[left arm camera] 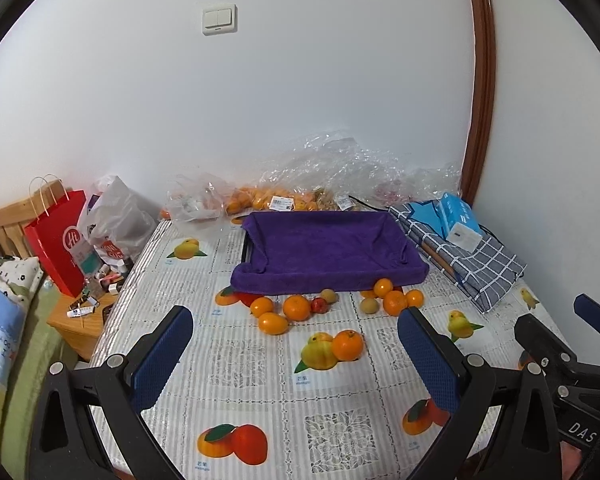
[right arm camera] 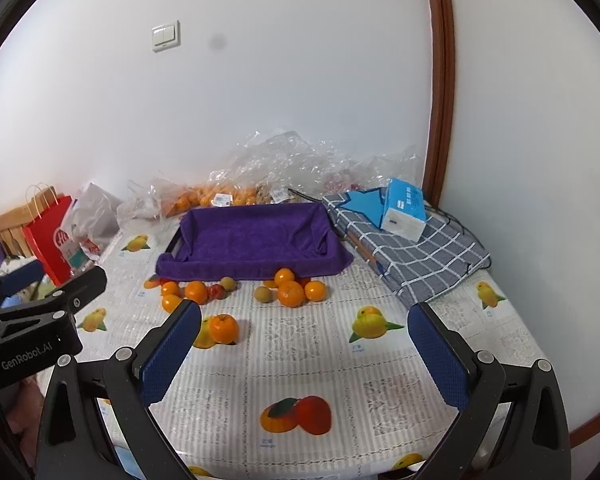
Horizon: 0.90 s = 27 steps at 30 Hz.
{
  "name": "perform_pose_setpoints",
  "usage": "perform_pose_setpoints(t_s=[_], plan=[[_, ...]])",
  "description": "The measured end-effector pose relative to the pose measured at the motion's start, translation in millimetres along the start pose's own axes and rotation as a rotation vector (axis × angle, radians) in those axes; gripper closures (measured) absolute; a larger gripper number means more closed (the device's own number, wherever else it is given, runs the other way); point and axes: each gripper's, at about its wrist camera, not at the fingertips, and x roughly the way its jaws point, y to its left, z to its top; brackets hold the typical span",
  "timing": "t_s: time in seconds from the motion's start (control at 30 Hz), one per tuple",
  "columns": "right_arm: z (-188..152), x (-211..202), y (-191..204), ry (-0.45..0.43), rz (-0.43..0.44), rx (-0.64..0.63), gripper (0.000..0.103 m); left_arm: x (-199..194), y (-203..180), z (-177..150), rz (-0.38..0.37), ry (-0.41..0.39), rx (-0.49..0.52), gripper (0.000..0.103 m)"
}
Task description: Organize fruits
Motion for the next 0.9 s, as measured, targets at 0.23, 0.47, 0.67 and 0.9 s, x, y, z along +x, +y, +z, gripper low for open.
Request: perform_pose_setpoints(t_s=[0.23,0.47,0.67,0.9], plan=[[-4,11,-9,-0.006,0.022,0.034,0.001,10,5,-3,0.02,0.022,0.005,0.0],[-5,42,-11,0.008,-0.02,-0.027,0.001,28,17,2,-0.078,0.026,-0.016,0.0],[-10,83,-17,0.077,0.001,-0.013,0.006,55,30,-3,-0.067,0.019,-0.022,0.0],[-35,135,-12,0.168,0.018,-0.024,0.02,110,59,-23,-0.002,0.115,-0.044,0.0]])
